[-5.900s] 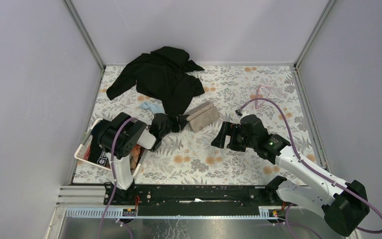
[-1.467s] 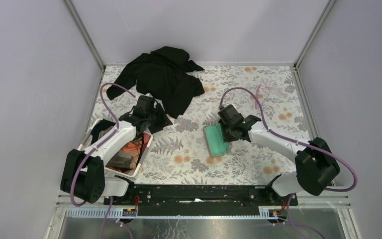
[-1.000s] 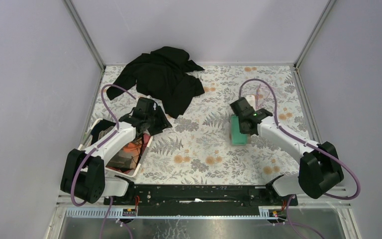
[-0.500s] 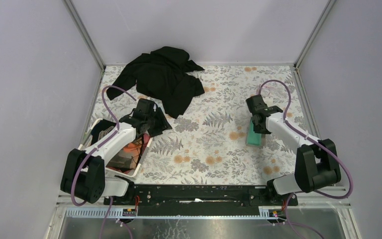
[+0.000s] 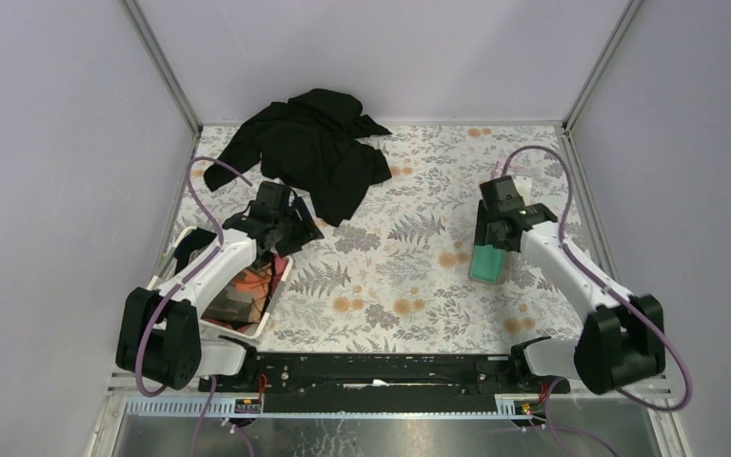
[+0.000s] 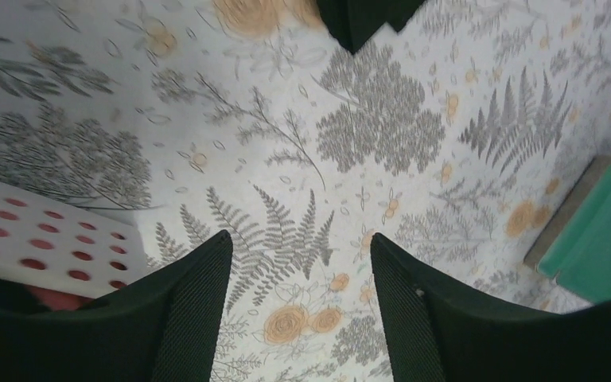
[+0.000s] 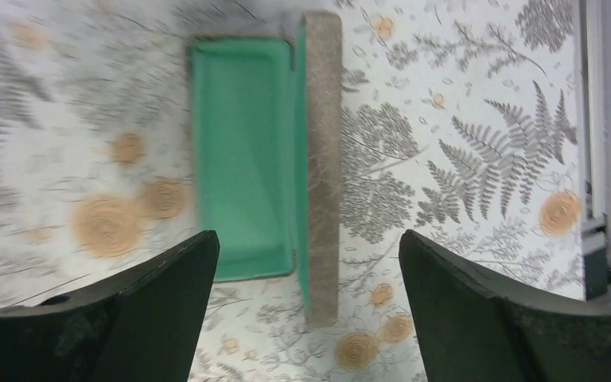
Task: Organize the sunglasses
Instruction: Pick up the glasses cleaning cloth from the center of the board.
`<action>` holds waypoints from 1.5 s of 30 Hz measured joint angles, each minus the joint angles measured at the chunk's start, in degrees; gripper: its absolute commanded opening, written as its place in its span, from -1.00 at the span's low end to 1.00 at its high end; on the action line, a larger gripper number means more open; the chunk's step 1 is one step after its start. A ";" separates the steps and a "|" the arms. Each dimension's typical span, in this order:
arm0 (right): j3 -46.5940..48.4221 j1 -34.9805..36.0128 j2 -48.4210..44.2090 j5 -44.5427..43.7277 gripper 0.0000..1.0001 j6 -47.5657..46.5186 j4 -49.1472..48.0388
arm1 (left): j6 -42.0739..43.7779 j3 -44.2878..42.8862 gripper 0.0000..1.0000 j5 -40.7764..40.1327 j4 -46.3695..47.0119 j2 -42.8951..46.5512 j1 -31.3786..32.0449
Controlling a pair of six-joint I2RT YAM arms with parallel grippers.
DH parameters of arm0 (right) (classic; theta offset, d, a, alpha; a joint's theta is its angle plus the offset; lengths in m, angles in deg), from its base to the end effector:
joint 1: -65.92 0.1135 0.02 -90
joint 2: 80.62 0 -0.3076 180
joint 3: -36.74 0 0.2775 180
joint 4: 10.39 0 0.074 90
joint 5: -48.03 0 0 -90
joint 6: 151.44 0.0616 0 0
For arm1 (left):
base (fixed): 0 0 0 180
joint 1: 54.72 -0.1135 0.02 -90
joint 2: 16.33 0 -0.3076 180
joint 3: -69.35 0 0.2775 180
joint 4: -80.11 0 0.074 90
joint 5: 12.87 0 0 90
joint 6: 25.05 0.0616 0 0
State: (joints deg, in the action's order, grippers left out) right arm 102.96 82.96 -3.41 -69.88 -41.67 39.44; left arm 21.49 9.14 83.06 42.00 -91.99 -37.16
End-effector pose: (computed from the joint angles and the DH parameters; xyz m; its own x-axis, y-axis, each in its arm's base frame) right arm 0.2828 0.0565 0.2484 -0.7993 0.0676 -0.5971 0.2440 0.9446 -0.2197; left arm 0.2761 -0.0941 0.2288 -0.8034 -0.4634 -0.3740 -0.2673 0.8418 -0.4689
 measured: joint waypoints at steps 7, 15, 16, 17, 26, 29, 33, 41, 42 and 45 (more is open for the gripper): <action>3.41 0.00 -12.46 8.83 0.84 1.36 -1.27 | -0.13 -6.78 0.35 -8.39 -2.89 -4.17 -5.14; 3.06 0.00 -17.81 18.01 0.82 3.41 -2.67 | -0.63 -20.37 0.22 -15.37 -3.17 -21.99 -8.22; 2.80 0.00 -18.18 18.62 0.82 3.45 -2.73 | -0.68 -21.79 0.20 -15.67 -2.99 -24.37 -8.37; 2.43 0.00 -18.64 19.21 0.82 3.54 -2.78 | -0.68 -22.77 0.19 -15.91 -2.62 -26.51 -8.57; -0.87 0.00 -22.60 24.65 0.82 4.04 -2.91 | -0.48 -28.83 -0.80 -17.70 -0.48 -37.57 -9.57; -1.22 0.00 -23.06 25.22 0.82 4.11 -2.91 | -0.20 -29.46 -1.00 -17.70 0.52 -38.60 -9.64; -1.22 0.00 -23.10 25.73 0.82 4.11 -2.91 | 0.63 -29.40 -1.00 -15.21 0.55 -38.53 -9.75; -1.22 0.00 -23.08 25.99 0.82 4.11 -2.97 | 2.25 -22.21 -1.00 -8.22 0.31 -25.07 -4.55; -1.22 0.00 -23.08 25.99 0.82 4.11 -3.02 | 2.10 -20.81 -1.00 -7.82 0.52 -22.58 -2.40; -1.44 0.00 -23.02 25.99 0.82 4.11 -3.48 | 0.28 -16.33 -1.00 -6.75 1.38 -16.85 7.02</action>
State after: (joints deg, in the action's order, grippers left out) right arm 101.52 82.96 -26.42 -43.89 -37.56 35.97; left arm 21.77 -7.19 76.31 43.38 -108.84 -30.14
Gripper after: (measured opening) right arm 0.912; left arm 0.003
